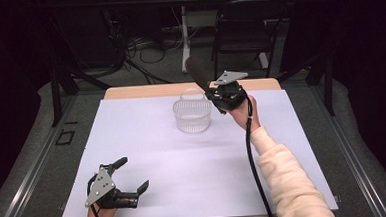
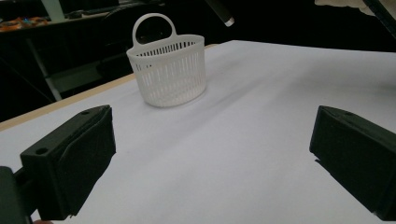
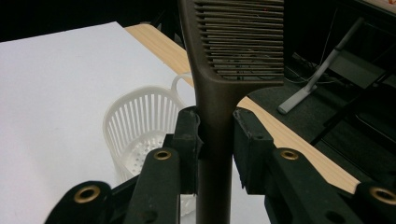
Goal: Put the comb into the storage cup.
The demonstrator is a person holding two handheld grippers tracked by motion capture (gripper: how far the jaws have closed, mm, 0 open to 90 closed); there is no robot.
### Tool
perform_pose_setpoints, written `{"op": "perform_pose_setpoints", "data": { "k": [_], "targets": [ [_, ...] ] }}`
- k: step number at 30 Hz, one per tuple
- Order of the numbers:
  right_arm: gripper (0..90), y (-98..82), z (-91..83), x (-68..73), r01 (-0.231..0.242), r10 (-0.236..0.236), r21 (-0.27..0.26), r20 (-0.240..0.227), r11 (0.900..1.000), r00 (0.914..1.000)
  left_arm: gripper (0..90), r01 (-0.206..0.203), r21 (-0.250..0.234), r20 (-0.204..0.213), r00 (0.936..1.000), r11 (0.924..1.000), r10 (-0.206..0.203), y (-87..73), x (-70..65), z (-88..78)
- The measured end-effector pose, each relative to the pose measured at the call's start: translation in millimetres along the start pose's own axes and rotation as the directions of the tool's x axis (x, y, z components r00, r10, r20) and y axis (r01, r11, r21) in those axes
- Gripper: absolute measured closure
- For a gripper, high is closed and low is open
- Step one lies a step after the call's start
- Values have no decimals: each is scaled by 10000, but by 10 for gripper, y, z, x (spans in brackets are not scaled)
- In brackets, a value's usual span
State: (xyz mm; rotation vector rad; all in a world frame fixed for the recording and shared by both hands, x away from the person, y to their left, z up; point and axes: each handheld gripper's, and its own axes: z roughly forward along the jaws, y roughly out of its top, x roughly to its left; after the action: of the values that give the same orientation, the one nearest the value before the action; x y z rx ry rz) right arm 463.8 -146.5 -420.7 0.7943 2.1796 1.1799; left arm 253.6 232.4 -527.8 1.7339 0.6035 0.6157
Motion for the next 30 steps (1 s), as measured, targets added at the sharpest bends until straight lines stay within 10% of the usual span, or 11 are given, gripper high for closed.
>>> {"op": "perform_pose_setpoints", "data": {
  "k": [30],
  "targets": [
    [727, 154, 48, 63, 298, -302, -432, -79, 9986, 9995, 3, 33, -7, -51, 10000, 10000, -33, -1, 4, -4]
  ]
}}
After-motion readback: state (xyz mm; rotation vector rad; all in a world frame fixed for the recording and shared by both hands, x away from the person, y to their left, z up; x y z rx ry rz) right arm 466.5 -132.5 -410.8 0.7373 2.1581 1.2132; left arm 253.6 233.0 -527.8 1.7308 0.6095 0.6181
